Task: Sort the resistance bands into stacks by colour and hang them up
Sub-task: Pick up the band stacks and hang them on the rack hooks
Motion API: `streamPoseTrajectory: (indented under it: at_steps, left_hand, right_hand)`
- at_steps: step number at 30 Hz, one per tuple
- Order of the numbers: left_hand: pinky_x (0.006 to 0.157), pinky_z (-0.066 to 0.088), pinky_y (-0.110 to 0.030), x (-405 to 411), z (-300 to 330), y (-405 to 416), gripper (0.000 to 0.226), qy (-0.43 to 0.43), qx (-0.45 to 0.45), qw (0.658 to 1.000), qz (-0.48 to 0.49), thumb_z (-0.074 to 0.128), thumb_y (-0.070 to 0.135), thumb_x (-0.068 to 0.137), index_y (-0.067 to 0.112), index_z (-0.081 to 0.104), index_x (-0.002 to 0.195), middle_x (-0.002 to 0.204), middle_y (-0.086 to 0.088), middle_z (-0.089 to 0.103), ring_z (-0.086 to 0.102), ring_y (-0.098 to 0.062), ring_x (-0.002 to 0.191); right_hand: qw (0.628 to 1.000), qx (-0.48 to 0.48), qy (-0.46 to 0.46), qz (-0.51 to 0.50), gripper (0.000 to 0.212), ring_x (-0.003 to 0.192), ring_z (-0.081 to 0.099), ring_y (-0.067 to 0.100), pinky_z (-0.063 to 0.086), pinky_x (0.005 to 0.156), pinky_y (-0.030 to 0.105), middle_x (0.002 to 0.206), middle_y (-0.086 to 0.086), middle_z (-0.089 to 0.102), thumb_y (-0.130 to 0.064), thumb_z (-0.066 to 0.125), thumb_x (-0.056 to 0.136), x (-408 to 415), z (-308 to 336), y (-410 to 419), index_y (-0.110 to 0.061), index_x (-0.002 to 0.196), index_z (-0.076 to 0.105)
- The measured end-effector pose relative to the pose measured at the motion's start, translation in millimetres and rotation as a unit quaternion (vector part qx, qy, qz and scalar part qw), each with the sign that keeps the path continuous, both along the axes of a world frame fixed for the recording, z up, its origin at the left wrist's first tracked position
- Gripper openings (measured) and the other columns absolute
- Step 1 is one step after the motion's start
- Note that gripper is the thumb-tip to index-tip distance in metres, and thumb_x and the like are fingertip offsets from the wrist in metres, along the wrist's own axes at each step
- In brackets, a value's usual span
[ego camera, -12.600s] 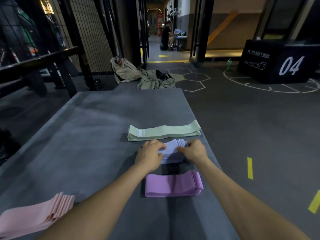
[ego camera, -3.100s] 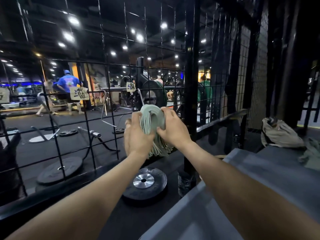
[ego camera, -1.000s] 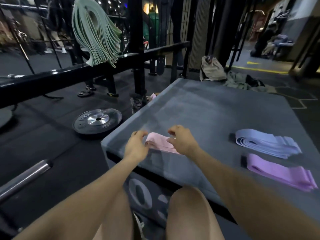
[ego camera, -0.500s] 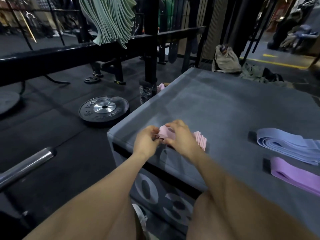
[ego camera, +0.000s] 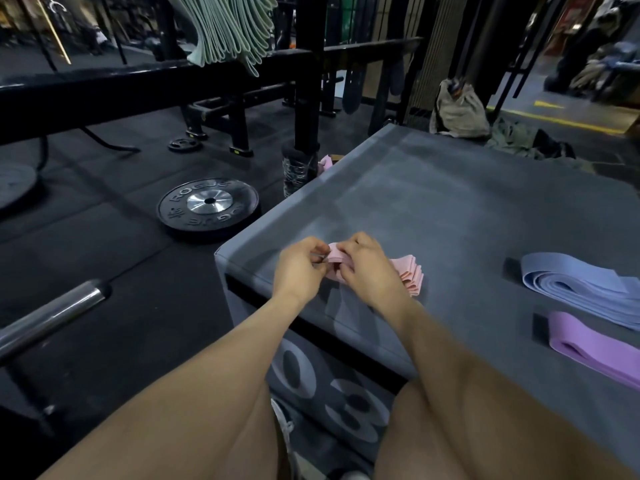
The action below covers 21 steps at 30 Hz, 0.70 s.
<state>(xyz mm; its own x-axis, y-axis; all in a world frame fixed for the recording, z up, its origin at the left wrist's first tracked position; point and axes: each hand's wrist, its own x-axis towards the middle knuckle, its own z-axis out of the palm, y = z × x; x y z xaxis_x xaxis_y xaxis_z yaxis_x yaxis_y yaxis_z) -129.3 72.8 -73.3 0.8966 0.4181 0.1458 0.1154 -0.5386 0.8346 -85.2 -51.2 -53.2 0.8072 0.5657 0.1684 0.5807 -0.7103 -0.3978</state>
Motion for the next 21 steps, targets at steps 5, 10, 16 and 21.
streamPoseTrajectory:
  at_steps: [5, 10, 16, 21]
  left_hand:
    - [0.08, 0.05, -0.023, 1.3, -2.0, 0.9, 0.024, -0.002, 0.007, 1.0, 0.003, 0.065, -0.003, 0.077, 0.012, 0.066, 0.096, 0.093, -0.002, 0.071, 0.064, -0.013, 0.081]
    - [0.084, 0.051, -0.026, 0.5, -1.6, 0.1, 0.026, -0.004, 0.007, 1.0, 0.001, 0.068, 0.001, 0.076, 0.013, 0.065, 0.1, 0.097, -0.001, 0.07, 0.066, -0.014, 0.09]
    - [0.08, 0.048, -0.031, 1.3, 3.8, -12.0, 0.033, -0.035, 0.032, 0.999, -0.002, 0.075, 0.011, 0.071, 0.014, 0.056, 0.099, 0.095, 0.008, 0.05, 0.056, -0.013, 0.086]
    - [0.078, 0.046, -0.033, -1.0, 15.4, -27.3, 0.03, -0.075, 0.014, 0.997, 0.007, 0.069, 0.008, 0.073, 0.022, 0.047, 0.089, 0.094, 0.008, 0.044, 0.054, -0.018, 0.089]
  right_hand:
    - [0.999, -0.035, -0.032, -0.005, 0.03, 0.117, 0.041, 0.024, 0.045, 0.089, 0.042, 0.119, 0.006, 0.044, -0.015, 0.049, 0.088, -5.6, 2.7, 3.0, -0.012, 0.118, 0.051]
    - [0.997, -0.033, -0.06, -0.018, 0.021, 0.11, 0.047, 0.025, 0.041, 0.078, 0.036, 0.114, 0.006, 0.051, -0.014, 0.047, 0.089, -4.9, 3.7, 1.0, -0.012, 0.109, 0.054]
    - [0.998, 0.001, -0.062, -0.03, 0.024, 0.107, 0.052, 0.026, 0.041, 0.081, 0.035, 0.111, 0.007, 0.057, -0.016, 0.047, 0.091, -3.6, 7.7, -3.3, -0.011, 0.11, 0.061]
    - [0.995, 0.045, -0.08, -0.034, 0.02, 0.099, 0.054, 0.028, 0.04, 0.08, 0.034, 0.102, 0.009, 0.059, -0.012, 0.048, 0.09, -9.8, 17.6, -13.6, -0.007, 0.102, 0.063]
